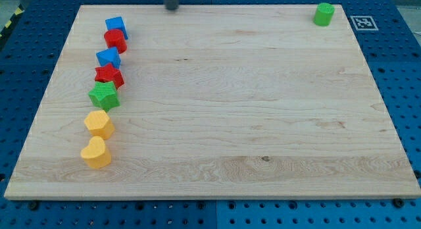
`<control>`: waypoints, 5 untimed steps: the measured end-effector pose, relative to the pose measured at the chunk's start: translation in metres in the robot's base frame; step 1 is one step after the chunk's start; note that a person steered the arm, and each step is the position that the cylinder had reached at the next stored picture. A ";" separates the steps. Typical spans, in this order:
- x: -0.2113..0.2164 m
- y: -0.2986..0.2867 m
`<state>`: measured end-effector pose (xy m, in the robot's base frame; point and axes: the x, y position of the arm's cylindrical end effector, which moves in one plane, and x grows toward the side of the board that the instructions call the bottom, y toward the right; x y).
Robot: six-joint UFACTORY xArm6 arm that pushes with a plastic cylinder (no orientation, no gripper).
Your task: Point your arm towards blue cube
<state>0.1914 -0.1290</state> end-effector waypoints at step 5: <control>0.059 -0.176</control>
<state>0.2509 -0.3049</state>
